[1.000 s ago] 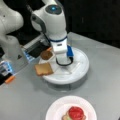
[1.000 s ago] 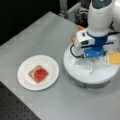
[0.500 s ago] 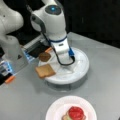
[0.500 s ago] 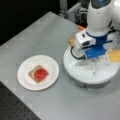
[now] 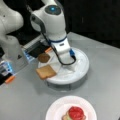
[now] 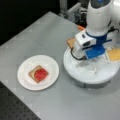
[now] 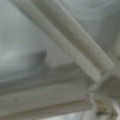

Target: Ingredient selection for cheeseburger or sandwich

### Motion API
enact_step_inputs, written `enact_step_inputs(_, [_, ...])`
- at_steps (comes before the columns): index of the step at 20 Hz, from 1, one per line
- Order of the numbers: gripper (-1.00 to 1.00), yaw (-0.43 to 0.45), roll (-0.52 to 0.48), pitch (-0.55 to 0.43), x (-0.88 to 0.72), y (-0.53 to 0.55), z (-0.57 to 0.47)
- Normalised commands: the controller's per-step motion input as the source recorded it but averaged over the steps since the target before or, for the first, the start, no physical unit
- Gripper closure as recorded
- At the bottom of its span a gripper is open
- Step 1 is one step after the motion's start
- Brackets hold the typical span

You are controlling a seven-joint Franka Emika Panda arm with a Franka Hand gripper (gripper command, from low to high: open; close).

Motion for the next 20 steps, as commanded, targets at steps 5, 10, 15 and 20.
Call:
enact_step_inputs(5, [-1.0,0.349,0.042,0.078,0.22,-0.08,0.1])
enact_step_inputs(10, [-1.0,0.333,0.014,0.087,0.25,-0.07,0.1])
enact_step_inputs(15, [-1.0,0.28,0.004,0.108,0.25,-0.07,0.11])
enact_step_inputs(20, [-1.0,0.248,-0.001,0.116,0.24,-0.08,0.12])
